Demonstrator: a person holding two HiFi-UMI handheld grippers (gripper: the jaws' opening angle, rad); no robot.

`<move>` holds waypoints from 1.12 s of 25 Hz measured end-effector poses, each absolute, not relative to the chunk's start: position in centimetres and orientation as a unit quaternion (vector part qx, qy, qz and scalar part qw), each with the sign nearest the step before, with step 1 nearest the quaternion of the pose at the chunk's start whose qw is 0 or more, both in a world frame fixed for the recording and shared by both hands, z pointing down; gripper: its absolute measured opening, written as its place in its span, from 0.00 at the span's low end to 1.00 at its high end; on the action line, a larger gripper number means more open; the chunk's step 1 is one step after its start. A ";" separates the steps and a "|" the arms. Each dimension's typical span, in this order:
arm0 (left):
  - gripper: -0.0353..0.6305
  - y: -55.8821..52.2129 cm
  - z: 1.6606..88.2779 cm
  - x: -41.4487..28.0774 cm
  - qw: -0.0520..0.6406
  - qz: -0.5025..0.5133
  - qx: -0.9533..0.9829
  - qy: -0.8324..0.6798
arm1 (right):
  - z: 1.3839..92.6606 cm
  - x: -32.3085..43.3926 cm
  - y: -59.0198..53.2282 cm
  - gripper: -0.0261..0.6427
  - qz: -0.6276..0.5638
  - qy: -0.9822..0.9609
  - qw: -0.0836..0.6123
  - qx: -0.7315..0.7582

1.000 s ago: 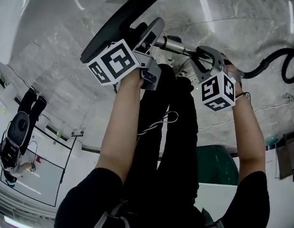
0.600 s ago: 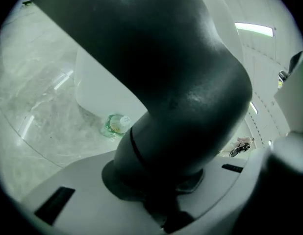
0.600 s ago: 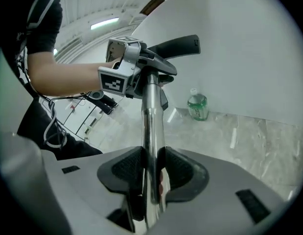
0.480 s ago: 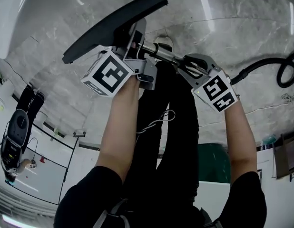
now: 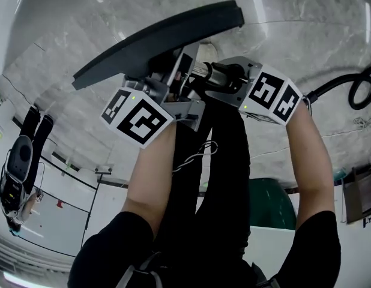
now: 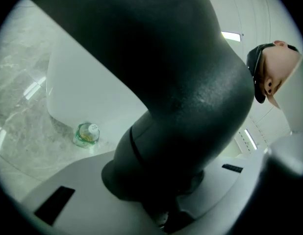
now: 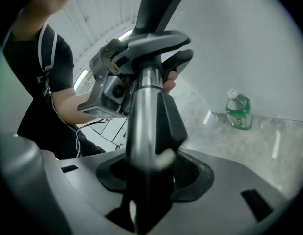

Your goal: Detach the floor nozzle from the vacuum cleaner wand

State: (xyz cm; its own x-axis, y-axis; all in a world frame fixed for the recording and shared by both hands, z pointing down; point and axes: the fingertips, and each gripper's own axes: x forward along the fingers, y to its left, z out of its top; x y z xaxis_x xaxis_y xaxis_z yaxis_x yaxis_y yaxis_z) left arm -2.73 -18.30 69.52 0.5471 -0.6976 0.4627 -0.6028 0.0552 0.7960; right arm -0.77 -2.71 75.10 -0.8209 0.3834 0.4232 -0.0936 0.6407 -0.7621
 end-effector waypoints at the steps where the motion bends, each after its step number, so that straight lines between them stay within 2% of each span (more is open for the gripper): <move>1: 0.18 -18.2 69.7 -2.2 0.555 -0.041 0.684 -0.471 | 75.1 -1.5 -2.3 0.31 0.415 -0.856 0.290 -0.103; 5: 0.18 -17.6 69.9 -2.0 0.553 -0.033 0.686 -0.473 | 75.0 -2.1 -0.4 0.30 0.406 -0.850 0.282 -0.184; 7: 0.18 -17.5 70.1 -1.6 0.549 -0.024 0.688 -0.473 | 74.9 -1.9 -0.3 0.25 0.406 -0.852 0.274 -0.184; 9: 0.18 -17.3 70.8 -1.5 0.551 -0.011 0.679 -0.485 | 75.7 -1.7 -0.3 0.19 0.404 -0.852 0.292 -0.161; 13: 0.18 -16.4 71.5 -1.8 0.550 -0.001 0.662 -0.510 | 77.4 -1.5 0.1 0.17 0.381 -0.853 0.343 -0.100; 15: 0.18 -15.7 70.6 -1.0 0.564 -0.004 0.669 -0.483 | 75.4 -0.9 1.8 0.17 0.428 -0.832 0.319 -0.149; 20: 0.18 -13.9 67.0 1.4 0.602 -0.074 0.693 -0.389 | 67.5 1.8 5.3 0.17 0.575 -0.716 0.182 -0.352; 22: 0.18 -12.7 66.6 1.0 0.620 -0.089 0.681 -0.381 | 66.0 2.0 6.3 0.17 0.595 -0.686 0.170 -0.381; 25: 0.18 -12.0 68.3 -1.7 0.637 -0.084 0.639 -0.423 | 68.4 0.4 6.6 0.16 0.555 -0.730 0.255 -0.306; 28: 0.18 -12.7 71.2 -3.8 0.641 -0.050 0.606 -0.468 | 73.7 -1.0 4.7 0.16 0.456 -0.798 0.371 -0.132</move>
State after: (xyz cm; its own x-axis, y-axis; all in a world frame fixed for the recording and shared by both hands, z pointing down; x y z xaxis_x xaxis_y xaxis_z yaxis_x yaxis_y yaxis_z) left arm -3.83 -12.72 71.16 0.5573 -0.6310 0.5397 -0.5029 0.2608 0.8241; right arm -0.96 4.71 73.74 -0.6898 0.5492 0.4717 -0.1268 0.5498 -0.8256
